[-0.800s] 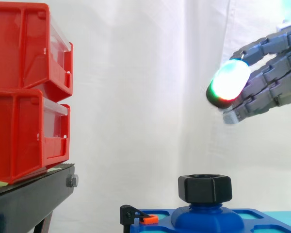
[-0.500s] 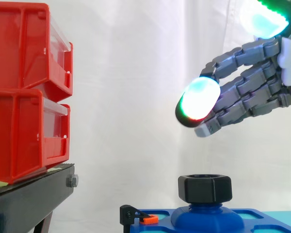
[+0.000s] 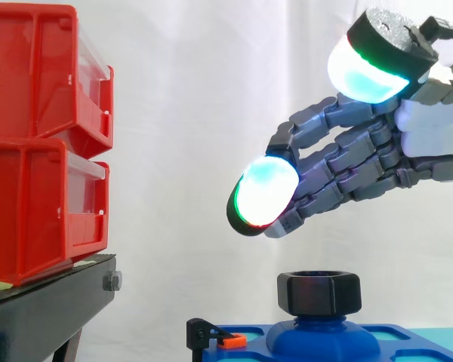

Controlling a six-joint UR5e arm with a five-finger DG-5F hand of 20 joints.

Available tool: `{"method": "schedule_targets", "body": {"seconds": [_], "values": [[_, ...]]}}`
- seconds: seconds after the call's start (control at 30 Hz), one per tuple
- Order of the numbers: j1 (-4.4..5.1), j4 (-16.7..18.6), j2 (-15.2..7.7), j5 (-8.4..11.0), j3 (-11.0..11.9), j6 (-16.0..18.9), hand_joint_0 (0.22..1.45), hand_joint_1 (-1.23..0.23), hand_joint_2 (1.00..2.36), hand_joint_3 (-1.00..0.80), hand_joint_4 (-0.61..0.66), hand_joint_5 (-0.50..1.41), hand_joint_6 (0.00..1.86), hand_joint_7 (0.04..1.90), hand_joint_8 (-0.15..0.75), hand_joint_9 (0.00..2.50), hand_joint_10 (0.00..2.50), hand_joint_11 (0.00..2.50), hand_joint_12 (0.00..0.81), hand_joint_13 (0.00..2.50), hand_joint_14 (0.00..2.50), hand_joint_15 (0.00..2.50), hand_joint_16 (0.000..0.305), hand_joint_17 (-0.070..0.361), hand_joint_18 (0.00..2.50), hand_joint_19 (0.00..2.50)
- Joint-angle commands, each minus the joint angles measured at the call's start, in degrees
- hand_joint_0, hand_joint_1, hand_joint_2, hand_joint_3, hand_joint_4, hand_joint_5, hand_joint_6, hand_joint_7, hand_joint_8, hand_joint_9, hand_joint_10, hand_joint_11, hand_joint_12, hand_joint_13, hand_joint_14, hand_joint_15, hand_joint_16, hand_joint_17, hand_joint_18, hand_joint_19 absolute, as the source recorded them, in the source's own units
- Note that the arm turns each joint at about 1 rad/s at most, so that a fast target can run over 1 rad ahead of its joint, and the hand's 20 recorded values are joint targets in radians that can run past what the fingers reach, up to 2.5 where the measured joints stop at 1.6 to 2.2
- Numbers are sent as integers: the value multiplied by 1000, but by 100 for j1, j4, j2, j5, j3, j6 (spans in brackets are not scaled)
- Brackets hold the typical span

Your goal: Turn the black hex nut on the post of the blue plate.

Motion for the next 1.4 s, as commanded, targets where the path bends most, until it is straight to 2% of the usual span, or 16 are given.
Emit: {"method": "schedule_targets", "body": {"seconds": [0.0, 0.47, 0.63, 0.8, 0.97, 1.37], "values": [[2, 21, -25, -5, 21, -125, 481, -326, 1000, -500, 228, -196, 502, 813, 273, 334, 1, 43, 387, 238, 0, 0, 59, 132, 39, 0], [11, 117, -166, -14, 30, -494, 483, -319, 1000, -500, 239, -186, 502, 818, 272, 331, 0, 41, 385, 227, 0, 0, 58, 130, 32, 0], [11, 135, -315, -137, 39, -582, 484, -315, 1000, -500, 242, -185, 503, 824, 272, 331, 0, 35, 384, 226, 0, 0, 57, 129, 31, 0], [-15, 117, -306, -181, 47, -591, 486, -310, 1000, -500, 249, -183, 503, 834, 272, 327, 2, 33, 383, 226, 0, 0, 57, 129, 30, 0], [-68, 12, -315, -331, 47, -678, 486, -309, 1000, -500, 250, -181, 503, 851, 271, 327, 0, 39, 384, 225, 0, 0, 57, 128, 30, 0], [-156, -41, -306, -515, 47, -775, 486, -307, 1000, -500, 241, -185, 503, 878, 272, 327, 0, 33, 384, 225, 0, 0, 57, 129, 27, 0]]}}
